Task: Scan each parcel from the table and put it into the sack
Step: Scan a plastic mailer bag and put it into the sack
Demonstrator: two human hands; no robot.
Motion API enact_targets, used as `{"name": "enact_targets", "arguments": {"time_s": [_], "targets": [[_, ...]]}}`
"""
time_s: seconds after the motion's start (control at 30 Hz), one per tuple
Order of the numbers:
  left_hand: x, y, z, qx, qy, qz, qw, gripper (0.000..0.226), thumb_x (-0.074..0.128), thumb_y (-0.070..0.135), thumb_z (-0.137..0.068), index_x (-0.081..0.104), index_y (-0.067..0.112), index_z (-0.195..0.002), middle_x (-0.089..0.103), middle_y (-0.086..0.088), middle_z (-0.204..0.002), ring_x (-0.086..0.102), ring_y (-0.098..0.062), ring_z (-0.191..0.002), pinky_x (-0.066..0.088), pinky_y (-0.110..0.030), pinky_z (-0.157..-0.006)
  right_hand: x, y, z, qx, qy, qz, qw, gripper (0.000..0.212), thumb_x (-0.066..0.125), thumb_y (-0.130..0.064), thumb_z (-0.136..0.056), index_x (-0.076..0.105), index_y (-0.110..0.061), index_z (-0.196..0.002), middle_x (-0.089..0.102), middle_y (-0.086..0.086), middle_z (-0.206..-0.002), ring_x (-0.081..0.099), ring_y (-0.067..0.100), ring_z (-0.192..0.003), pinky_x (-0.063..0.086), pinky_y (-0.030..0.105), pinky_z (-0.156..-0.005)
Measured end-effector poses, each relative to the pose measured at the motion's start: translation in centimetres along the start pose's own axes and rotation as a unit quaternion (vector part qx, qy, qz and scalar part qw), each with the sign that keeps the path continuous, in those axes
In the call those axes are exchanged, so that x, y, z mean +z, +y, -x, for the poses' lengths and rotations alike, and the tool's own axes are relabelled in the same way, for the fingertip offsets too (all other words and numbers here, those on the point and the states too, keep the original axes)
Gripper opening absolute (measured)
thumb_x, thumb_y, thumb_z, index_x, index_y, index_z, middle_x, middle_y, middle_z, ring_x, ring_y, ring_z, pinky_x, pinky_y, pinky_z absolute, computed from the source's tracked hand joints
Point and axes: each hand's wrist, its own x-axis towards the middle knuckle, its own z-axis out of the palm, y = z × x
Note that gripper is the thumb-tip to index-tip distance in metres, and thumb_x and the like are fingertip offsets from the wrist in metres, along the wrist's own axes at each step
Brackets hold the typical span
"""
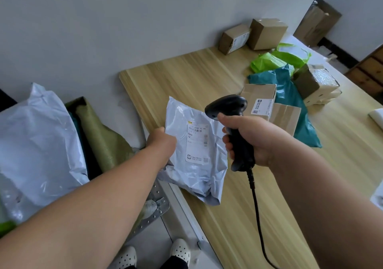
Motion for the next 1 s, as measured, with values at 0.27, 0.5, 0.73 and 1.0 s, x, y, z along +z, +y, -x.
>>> {"name": "enact_targets", "arguments": {"time_s": [0.27,0.5,0.73,1.0], "targets": [[-6.5,2.6,6.6,0.162,0.110,0.011,0.981,0.017,0.048,0.005,-0.079,0.057,0.019,-0.076,0.063,0.004,-0.077,0.060,-0.022,-0.075,0.047,-0.030,-0.064,1.5,-1.5,5.9,-0.090,-0.074,0.003,0.993,0.032,0.070,-0.038,-0.088,0.056,-0.008,-0.090,0.056,0.002,-0.054,0.052,0.015,-0.044,0.046,0.027,-0.043],[-17.1,2.6,12.8,0.180,0.157,0.133,0.962,0.023,0.052,0.003,-0.080,0.060,0.024,-0.085,0.069,-0.004,-0.091,0.066,-0.025,-0.089,0.056,-0.041,-0.082,7.7,-3.8,13.7,-0.157,-0.150,0.005,0.976,0.033,0.070,-0.038,-0.088,0.057,-0.008,-0.092,0.056,0.002,-0.055,0.052,0.014,-0.043,0.046,0.025,-0.042],[-27.9,-0.8,15.5,0.168,0.162,0.249,0.940,0.026,0.057,-0.001,-0.085,0.062,0.024,-0.086,0.069,-0.004,-0.091,0.068,-0.024,-0.083,0.057,-0.037,-0.073,16.3,-2.8,18.6,-0.176,-0.181,0.012,0.968,0.033,0.070,-0.038,-0.088,0.055,-0.008,-0.092,0.055,0.002,-0.053,0.051,0.014,-0.042,0.045,0.025,-0.041],[-33.4,-8.6,12.9,0.067,0.069,0.315,0.944,0.025,0.060,0.007,-0.092,0.059,0.019,-0.113,0.068,-0.007,-0.103,0.065,-0.024,-0.087,0.053,-0.033,-0.071,22.8,0.4,18.8,-0.164,-0.172,0.036,0.971,0.031,0.070,-0.036,-0.089,0.055,-0.009,-0.087,0.057,0.004,-0.056,0.052,0.016,-0.044,0.046,0.027,-0.043]]}}
